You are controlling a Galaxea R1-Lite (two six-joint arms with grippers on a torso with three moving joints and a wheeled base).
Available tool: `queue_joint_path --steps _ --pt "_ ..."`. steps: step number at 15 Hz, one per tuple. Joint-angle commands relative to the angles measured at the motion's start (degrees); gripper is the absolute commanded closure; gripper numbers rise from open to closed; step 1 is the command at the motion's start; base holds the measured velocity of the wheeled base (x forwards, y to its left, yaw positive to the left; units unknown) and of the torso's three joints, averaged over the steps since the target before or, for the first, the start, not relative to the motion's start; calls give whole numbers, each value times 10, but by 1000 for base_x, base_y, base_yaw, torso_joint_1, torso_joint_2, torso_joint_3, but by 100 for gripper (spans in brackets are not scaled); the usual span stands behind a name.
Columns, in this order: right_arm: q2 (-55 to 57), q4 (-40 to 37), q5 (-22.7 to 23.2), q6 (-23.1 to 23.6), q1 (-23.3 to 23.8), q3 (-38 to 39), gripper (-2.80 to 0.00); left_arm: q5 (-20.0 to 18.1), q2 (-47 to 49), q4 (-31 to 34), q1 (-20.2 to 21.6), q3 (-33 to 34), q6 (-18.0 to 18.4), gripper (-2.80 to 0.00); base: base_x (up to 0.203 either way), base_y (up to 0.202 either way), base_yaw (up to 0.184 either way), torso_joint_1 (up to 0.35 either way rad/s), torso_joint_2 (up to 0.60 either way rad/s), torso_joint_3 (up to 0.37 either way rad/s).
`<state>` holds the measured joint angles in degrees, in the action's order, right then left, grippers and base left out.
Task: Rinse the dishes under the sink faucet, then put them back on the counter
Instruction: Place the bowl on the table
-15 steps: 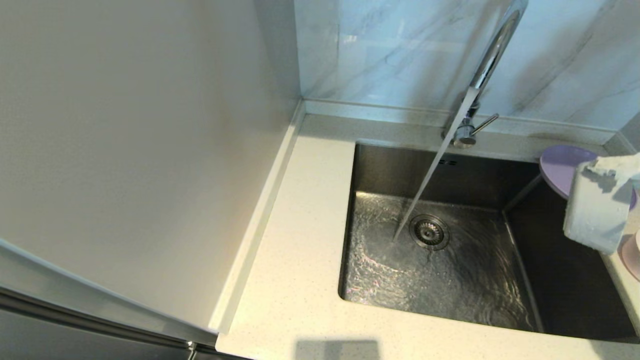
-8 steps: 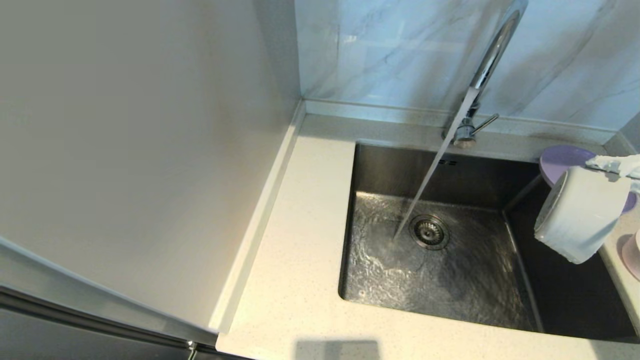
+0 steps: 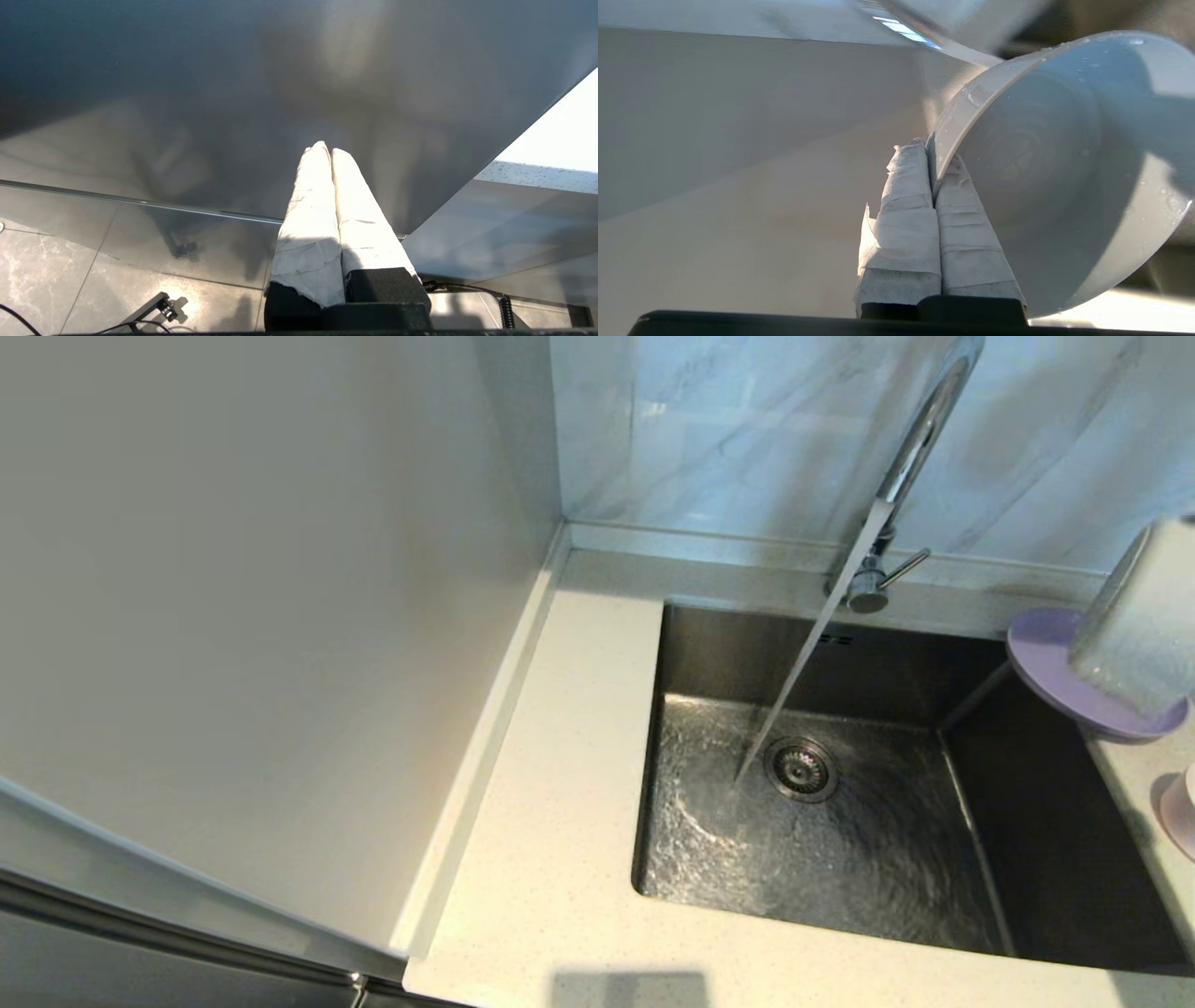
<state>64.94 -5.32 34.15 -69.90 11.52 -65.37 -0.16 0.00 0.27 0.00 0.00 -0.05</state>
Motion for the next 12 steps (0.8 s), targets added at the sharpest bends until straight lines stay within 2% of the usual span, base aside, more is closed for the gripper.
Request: queue_joint_path --steps 1,3,5,7,10,12 --pt "-6 2 4 4 0 121 0 0 0 0 0 0 0 0 0 0 0 0 0 0" --pt "-12 9 1 22 1 158 0 0 0 0 0 0 0 0 0 0 0 0 0 0" --pt "-18 13 -11 42 3 107 0 0 0 0 0 0 0 0 0 0 0 0 0 0" --pt "-38 3 -28 100 6 39 0 0 0 0 0 0 0 0 0 0 0 0 0 0" --pt "-41 -36 -36 110 7 86 0 0 0 0 0 0 0 0 0 0 0 0 0 0" --pt "-33 -94 -69 110 7 122 0 0 0 0 0 0 0 0 0 0 0 0 0 0"
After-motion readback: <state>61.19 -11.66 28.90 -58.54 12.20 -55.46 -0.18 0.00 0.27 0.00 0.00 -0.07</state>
